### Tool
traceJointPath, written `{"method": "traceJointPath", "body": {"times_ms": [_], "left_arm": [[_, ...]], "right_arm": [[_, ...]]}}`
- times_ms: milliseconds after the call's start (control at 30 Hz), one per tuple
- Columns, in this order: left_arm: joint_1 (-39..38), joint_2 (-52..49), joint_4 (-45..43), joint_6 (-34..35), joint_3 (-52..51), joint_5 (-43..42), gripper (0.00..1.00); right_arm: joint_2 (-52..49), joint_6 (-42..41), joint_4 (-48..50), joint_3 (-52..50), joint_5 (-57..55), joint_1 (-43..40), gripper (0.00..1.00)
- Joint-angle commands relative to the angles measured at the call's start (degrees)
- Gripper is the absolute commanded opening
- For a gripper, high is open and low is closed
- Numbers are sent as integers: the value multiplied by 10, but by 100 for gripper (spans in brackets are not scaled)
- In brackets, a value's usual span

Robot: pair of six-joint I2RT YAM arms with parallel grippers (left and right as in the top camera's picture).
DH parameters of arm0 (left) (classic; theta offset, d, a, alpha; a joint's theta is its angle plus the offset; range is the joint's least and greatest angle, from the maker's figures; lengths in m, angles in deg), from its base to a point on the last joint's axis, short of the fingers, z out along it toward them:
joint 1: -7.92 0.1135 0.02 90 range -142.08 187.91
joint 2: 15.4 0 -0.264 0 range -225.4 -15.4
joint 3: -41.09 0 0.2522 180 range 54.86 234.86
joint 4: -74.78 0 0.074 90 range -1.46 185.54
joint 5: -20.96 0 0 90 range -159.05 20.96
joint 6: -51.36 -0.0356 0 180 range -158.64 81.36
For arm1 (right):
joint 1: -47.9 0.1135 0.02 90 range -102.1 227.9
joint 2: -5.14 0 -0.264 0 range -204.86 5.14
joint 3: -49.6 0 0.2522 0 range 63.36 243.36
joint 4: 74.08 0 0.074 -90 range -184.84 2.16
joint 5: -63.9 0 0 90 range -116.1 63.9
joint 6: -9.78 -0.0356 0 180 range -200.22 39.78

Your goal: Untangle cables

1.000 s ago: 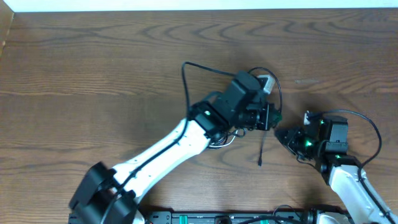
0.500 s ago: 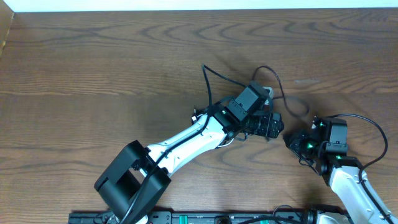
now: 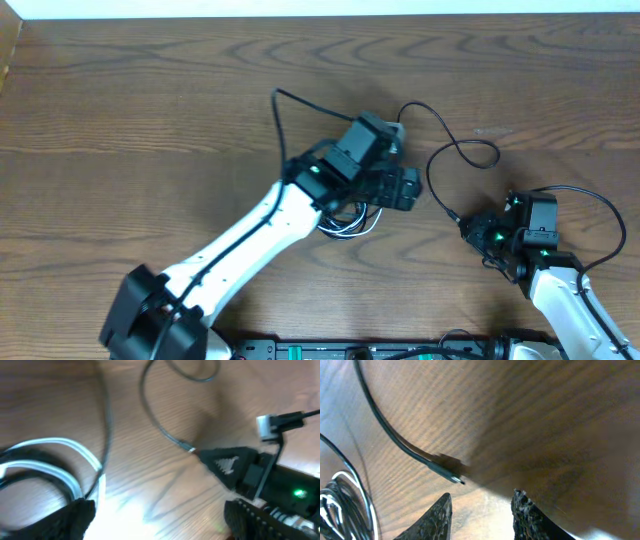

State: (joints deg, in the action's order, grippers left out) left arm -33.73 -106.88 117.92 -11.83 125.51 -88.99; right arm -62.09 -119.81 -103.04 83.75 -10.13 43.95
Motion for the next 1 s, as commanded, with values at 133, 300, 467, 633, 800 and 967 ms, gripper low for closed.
{"method": "traceJointPath", "body": {"times_ms": [133,300,467,633,800,967], "left_arm": [[12,-17,80,-46,3,89,43],[3,-33,102,-160,-11,69,45],[-16,-37,112,-201,-29,114,56],[-28,-39,110,-202,-61,151,62],[-32,-43,87,-210,-104,150,62],[-50,-49,62,-249,-125,151,62]], "right_arm": [[6,7,-13,-4,-10,-1,35],[6,7,-19,-4,-10,-1,35],[6,7,-20,-4,-10,-1,35],[6,7,-22,-4,-10,-1,37],[6,7,-24,-4,-10,-1,37],[6,7,-24,-4,-10,-1,37]]}}
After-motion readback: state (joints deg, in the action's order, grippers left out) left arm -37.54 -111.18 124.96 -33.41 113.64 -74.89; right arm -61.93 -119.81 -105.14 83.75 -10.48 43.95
